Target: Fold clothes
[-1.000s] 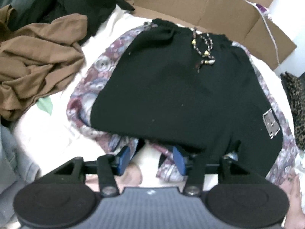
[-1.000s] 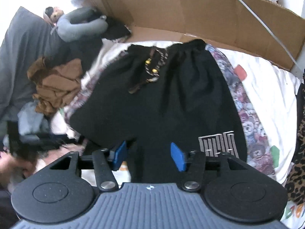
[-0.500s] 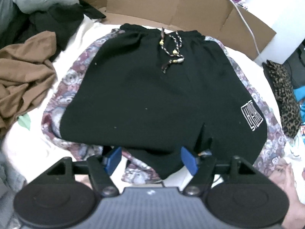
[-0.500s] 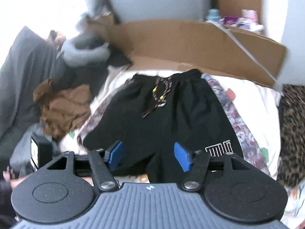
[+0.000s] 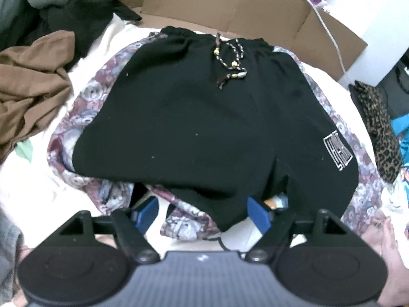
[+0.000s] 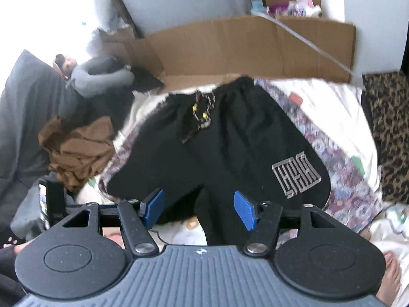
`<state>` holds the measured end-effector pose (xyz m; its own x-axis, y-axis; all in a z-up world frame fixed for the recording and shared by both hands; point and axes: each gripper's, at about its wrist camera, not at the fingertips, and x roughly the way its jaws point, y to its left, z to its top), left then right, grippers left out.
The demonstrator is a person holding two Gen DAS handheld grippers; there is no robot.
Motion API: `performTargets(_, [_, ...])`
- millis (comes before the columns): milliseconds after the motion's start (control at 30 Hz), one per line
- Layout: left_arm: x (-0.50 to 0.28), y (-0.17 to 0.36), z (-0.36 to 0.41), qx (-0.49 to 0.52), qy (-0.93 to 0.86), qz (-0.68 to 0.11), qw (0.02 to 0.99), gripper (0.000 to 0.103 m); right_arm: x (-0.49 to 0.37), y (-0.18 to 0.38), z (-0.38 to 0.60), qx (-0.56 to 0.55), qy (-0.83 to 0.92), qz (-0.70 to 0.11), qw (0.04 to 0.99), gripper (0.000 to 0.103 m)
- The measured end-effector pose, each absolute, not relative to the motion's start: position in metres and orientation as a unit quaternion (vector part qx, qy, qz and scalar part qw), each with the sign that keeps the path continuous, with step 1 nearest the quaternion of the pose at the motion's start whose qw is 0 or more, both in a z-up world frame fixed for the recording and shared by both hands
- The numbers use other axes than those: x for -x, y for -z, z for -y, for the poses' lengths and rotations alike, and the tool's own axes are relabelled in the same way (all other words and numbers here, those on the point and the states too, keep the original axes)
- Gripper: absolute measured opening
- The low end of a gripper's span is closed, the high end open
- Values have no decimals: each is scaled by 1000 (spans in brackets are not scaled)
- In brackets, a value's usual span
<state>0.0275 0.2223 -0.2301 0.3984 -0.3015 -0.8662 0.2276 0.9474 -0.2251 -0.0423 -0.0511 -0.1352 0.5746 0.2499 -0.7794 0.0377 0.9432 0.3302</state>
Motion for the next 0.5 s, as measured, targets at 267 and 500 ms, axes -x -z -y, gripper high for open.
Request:
performTargets(267, [-30,226,-247,91,155,-474,862,78,51,196,33,-176,-70,-496,848,67])
performTargets(500, [-30,227,-265,139,152,-459,864,78,50,225,1,-174,-97,-521,830,67])
